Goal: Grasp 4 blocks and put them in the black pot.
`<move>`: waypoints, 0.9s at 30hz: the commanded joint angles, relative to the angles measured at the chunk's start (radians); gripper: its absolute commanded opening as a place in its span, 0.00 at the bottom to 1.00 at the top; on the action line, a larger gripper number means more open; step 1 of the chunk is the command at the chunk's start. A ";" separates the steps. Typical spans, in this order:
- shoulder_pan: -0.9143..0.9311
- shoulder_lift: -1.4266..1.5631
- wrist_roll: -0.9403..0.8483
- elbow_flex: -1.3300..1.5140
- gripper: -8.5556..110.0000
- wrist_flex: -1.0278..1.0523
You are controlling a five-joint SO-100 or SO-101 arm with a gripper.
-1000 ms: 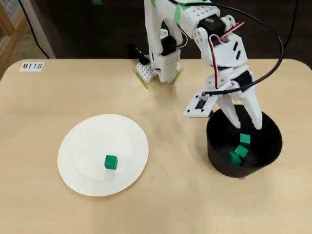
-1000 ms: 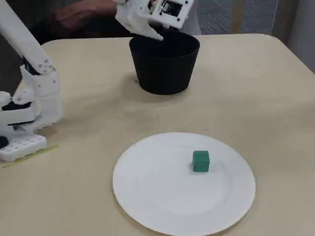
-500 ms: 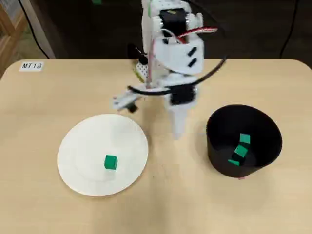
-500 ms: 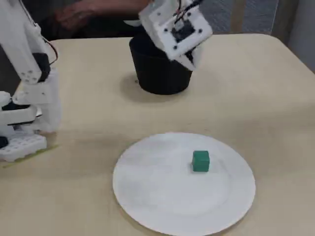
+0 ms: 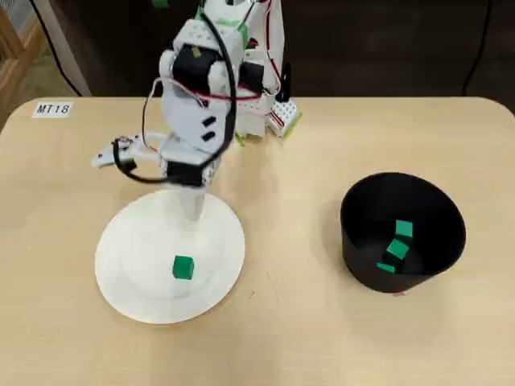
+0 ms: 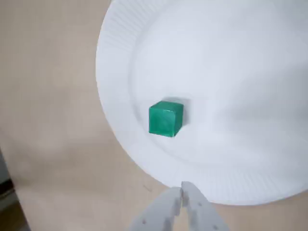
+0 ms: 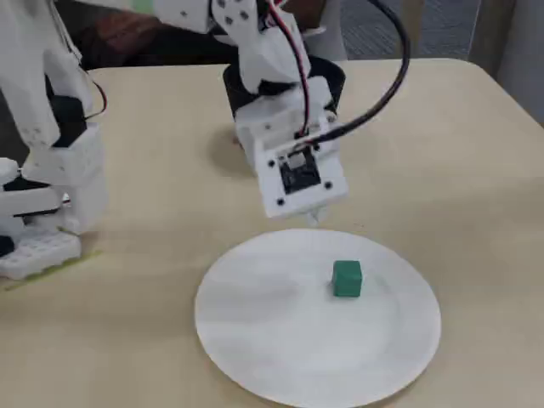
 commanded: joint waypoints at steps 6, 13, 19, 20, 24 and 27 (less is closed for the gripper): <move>0.028 -0.083 -0.066 0.002 0.05 -0.156; 0.048 -0.107 -0.087 -0.011 0.22 -0.176; 0.054 -0.179 -0.101 -0.012 0.30 -0.175; 0.057 -0.190 -0.101 -0.014 0.30 -0.176; 0.075 -0.216 -0.100 -0.028 0.29 -0.179; 0.084 -0.233 -0.097 -0.044 0.28 -0.179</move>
